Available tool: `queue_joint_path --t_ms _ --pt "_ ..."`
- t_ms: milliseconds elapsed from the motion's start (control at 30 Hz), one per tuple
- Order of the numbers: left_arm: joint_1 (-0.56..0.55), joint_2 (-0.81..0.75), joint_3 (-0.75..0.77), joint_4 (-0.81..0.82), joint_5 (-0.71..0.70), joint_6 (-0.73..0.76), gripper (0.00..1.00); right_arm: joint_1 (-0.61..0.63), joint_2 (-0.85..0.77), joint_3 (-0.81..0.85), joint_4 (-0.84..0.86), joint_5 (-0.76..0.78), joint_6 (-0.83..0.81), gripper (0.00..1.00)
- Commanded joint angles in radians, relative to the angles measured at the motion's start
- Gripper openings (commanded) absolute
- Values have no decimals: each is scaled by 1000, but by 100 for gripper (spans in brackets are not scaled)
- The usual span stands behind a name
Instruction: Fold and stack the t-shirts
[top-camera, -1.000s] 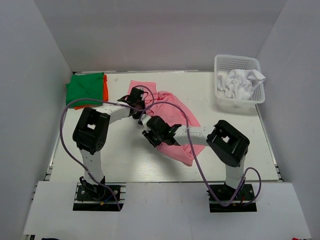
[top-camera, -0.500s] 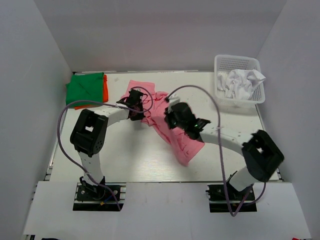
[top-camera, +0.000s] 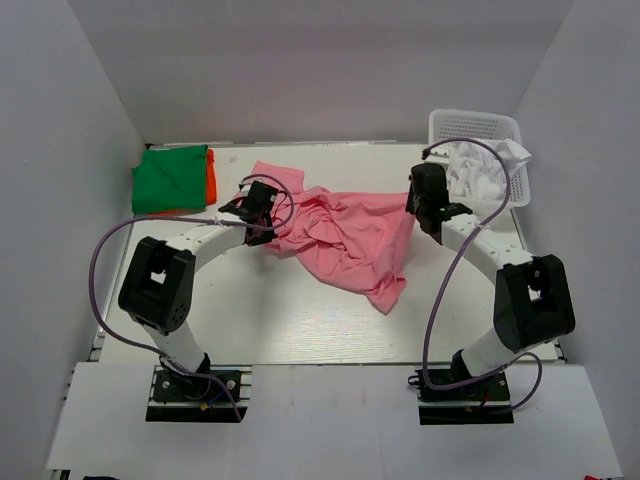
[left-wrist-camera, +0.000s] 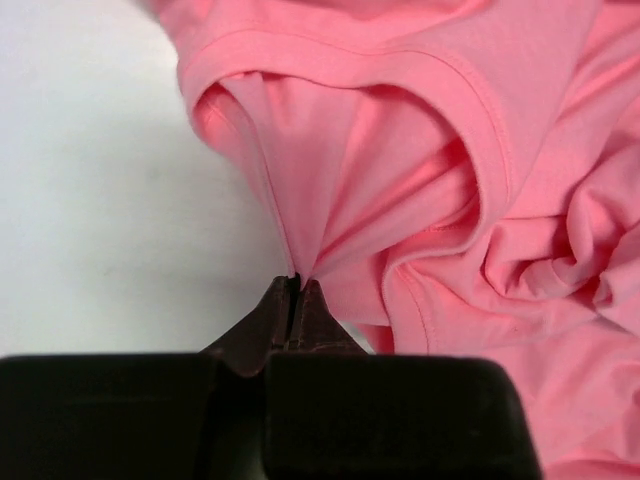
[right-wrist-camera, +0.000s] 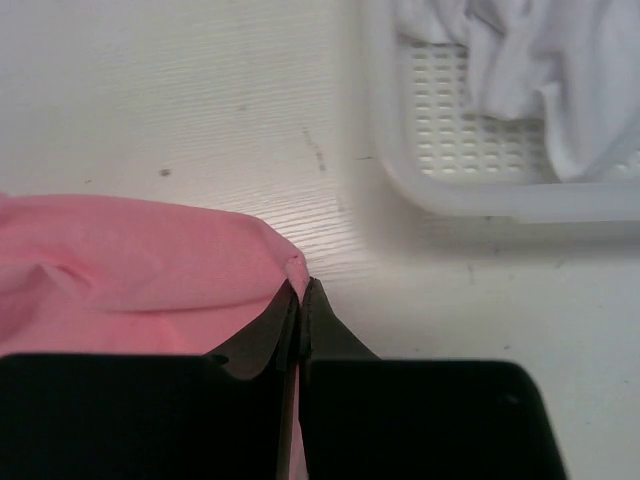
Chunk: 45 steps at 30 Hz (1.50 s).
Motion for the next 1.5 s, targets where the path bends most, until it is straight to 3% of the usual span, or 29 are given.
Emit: queue_joint_path --t_ms 0,100,233,467,500,600,667,700,733,867,967,1000,1100,1367,1467 --pt "3 -95 -33 -89 -124 -56 0 -65 20 91 -76 78 30 0" --pt "3 -149 -53 -128 -187 -93 0 -106 57 123 -98 130 41 0" --pt "12 -216 -62 -174 -287 -134 0 -137 65 134 -63 46 27 0" --pt "12 -270 -82 -188 -319 -147 0 -142 149 215 -67 -3 -25 0" --pt "12 -261 -82 -203 -319 -147 1 -139 161 223 -81 -6 -24 16" --pt "12 -218 -33 -255 -319 -176 57 -136 146 242 -104 -51 -41 52" --pt "12 -206 -19 -295 -319 -203 99 -131 125 216 -99 -97 -59 61" --pt "12 -206 -8 -295 -299 -203 99 -129 114 194 -87 -157 -58 66" --pt "12 -206 -8 -295 -290 -203 99 -126 68 185 -78 -182 -58 90" --pt "-20 -264 10 -248 -223 -142 99 -110 -53 104 -36 -313 -25 90" --pt "-29 -292 -52 -93 -30 3 99 -94 -117 -7 -1 -422 31 90" --pt "-43 -292 -53 -68 72 25 99 -94 -128 -39 2 -422 51 90" --pt "-100 -250 -53 -22 197 93 99 -74 -164 -110 -3 -425 97 90" --pt "-272 -126 -8 -44 169 183 99 -82 -213 -226 -48 -431 191 90" --pt "-302 -91 23 -63 73 196 96 -83 -210 -226 -78 -430 193 90"
